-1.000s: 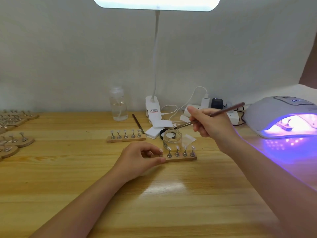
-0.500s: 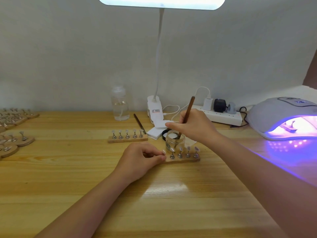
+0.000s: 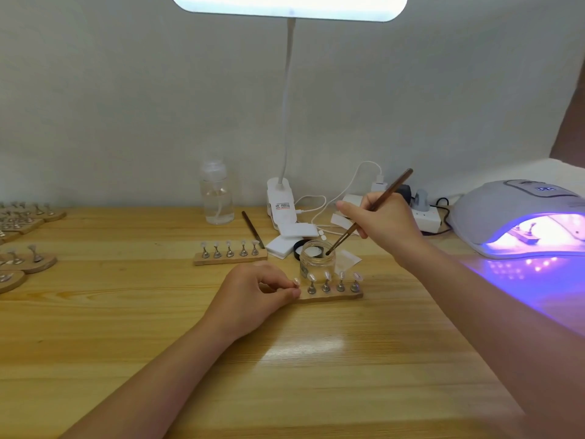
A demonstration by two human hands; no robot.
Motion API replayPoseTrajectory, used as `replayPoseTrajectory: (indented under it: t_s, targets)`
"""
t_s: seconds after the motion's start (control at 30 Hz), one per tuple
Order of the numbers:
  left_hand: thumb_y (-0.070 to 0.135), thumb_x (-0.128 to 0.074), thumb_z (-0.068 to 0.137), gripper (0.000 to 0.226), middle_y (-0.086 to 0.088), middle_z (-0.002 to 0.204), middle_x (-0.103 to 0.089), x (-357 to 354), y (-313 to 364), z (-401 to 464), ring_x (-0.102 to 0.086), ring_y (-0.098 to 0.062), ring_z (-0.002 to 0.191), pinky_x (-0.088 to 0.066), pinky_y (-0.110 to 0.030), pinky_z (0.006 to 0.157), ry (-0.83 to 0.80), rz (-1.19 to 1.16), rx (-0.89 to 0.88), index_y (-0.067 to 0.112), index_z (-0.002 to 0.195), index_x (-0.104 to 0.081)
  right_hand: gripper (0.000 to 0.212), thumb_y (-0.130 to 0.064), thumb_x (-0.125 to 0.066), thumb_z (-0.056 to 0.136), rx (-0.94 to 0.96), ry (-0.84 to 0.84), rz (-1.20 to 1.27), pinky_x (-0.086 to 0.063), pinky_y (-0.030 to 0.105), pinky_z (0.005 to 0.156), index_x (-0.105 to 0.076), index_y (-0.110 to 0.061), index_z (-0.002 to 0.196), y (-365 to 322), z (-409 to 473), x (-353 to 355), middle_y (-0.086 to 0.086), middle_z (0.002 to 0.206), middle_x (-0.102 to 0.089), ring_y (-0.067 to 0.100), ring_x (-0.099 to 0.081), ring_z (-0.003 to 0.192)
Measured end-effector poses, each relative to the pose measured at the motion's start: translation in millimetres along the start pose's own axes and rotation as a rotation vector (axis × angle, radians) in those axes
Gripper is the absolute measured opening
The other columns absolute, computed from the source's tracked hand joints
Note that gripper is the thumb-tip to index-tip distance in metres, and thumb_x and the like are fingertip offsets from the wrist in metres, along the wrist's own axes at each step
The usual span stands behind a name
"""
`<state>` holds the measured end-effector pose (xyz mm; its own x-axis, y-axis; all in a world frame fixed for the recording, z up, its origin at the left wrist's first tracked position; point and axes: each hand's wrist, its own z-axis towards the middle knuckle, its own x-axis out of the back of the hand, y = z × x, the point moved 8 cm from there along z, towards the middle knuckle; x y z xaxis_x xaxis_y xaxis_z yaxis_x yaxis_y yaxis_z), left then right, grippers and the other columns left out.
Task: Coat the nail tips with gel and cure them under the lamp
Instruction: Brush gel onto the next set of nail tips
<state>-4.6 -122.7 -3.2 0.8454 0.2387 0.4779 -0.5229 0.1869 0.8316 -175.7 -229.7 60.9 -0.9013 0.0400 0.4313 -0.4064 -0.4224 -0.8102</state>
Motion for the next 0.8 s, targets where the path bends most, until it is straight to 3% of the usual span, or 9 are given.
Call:
replayPoseTrajectory:
  t_s: [0.3, 0.47, 0.63, 0.73, 0.8]
  targets:
    - [0.017, -0.076, 0.07, 0.011, 0.015, 0.077, -0.063, 0, 8, -3, -0.059, 0.0, 0.078, -0.05, -0.035, 0.083, 0.026, 0.102, -0.09, 0.027, 0.071, -0.073, 0.043, -0.029, -0.062, 0.086, 0.012, 0.071, 0.041, -0.035, 0.021, 0.056, -0.046, -0.016, 0.049, 3, -3, 18, -0.009, 0.034, -0.05, -0.005, -0.046, 0.037]
    - [0.017, -0.075, 0.072, 0.009, 0.016, 0.078, -0.065, -2, 16, -8, -0.06, -0.006, 0.075, -0.047, -0.047, 0.083, 0.037, 0.179, -0.219, 0.025, 0.076, -0.073, 0.032, -0.034, -0.057, 0.089, 0.07, 0.175, 0.208, -0.042, 0.012, 0.044, -0.054, -0.017, 0.062, -9, -23, 23, -0.006, 0.043, -0.06, 0.001, -0.049, 0.034]
    - [0.014, -0.075, 0.072, 0.026, 0.009, 0.072, -0.068, 2, 12, -6, -0.056, -0.009, 0.064, -0.048, -0.031, 0.066, 0.063, 0.117, -0.207, 0.039, 0.071, -0.067, 0.031, -0.052, -0.047, 0.083, 0.229, 0.035, 0.319, -0.048, 0.015, 0.049, -0.064, -0.026, 0.082, -20, -71, -3, -0.001, 0.062, -0.068, 0.007, -0.061, 0.049]
    - [0.012, -0.074, 0.073, 0.023, 0.004, 0.071, -0.068, 3, 5, -3, -0.051, -0.017, 0.062, -0.039, -0.017, 0.059, 0.068, 0.074, -0.17, 0.035, 0.074, -0.07, 0.035, -0.042, -0.043, 0.09, 0.442, -0.052, 0.061, -0.052, 0.025, 0.059, -0.069, -0.018, 0.083, -26, -94, -18, -0.004, 0.071, -0.068, 0.006, -0.062, 0.065]
    - [0.008, -0.072, 0.074, 0.022, 0.003, 0.071, -0.067, 1, 5, -4, -0.043, -0.01, 0.057, -0.034, -0.012, 0.056, 0.047, 0.085, -0.179, 0.03, 0.078, -0.072, 0.04, -0.039, -0.042, 0.088, 0.489, -0.025, -0.023, -0.05, 0.029, 0.063, -0.07, -0.012, 0.08, -26, -98, -20, -0.004, 0.074, -0.068, 0.006, -0.061, 0.068]
